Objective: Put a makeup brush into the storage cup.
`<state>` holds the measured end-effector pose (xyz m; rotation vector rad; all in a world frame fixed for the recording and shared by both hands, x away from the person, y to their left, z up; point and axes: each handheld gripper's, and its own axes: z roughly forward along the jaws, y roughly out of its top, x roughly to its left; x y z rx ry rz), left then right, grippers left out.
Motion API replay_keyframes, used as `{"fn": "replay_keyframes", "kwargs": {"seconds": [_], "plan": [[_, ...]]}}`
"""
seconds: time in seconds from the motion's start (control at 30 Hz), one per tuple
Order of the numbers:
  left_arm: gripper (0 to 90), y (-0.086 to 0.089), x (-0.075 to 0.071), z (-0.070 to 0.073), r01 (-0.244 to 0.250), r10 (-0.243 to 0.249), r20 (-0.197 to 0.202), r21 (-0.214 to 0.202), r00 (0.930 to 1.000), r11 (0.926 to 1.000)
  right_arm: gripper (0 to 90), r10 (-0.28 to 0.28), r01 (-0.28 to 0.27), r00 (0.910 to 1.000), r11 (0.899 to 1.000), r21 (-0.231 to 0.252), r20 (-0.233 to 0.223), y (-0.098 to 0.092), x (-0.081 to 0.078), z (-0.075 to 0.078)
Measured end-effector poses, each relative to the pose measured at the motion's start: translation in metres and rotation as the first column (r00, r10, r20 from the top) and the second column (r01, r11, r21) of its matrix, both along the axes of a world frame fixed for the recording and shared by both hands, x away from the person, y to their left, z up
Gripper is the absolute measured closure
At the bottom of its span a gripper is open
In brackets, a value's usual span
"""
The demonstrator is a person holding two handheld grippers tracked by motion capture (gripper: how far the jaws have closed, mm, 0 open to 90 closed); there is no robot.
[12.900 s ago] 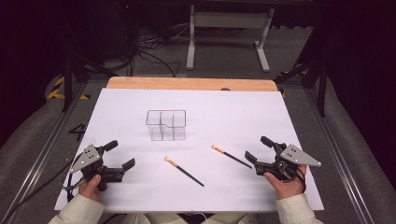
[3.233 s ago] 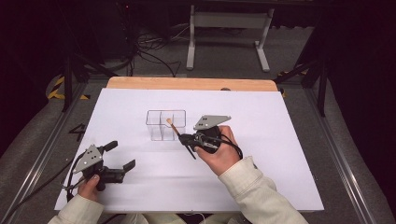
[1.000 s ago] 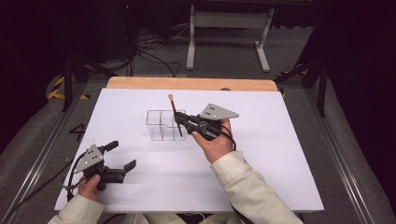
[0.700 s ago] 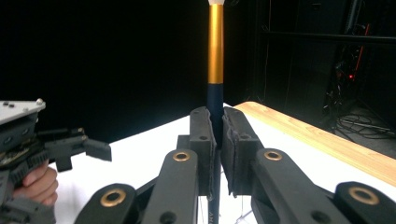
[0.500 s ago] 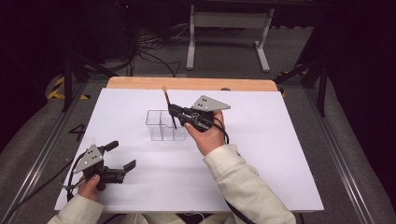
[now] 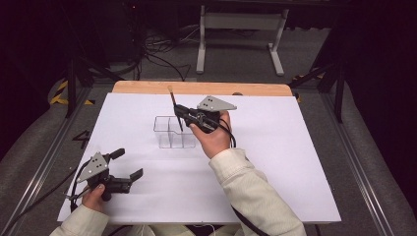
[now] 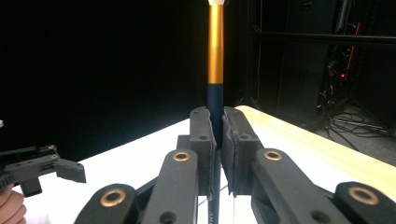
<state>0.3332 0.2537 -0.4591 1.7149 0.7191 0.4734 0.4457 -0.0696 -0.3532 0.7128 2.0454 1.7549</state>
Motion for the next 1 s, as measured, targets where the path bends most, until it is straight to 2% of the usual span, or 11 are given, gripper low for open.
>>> {"fn": "replay_keyframes", "kwargs": {"seconds": [0.63, 1.0], "plan": [[0.2, 0.000, -0.001, 0.000, 0.003, -0.003, 0.001, -0.003, 1.0000, 1.0000, 83.6, -0.026, 0.026, 0.9996, 1.000, -0.004, -0.014, 0.013, 0.018, -0.005], [0.2, 0.001, -0.002, 0.000, 0.001, -0.001, -0.002, -0.006, 1.0000, 1.0000, 83.6, -0.033, 0.033, 0.9986, 0.999, -0.012, -0.041, 0.016, 0.025, -0.020]]}}
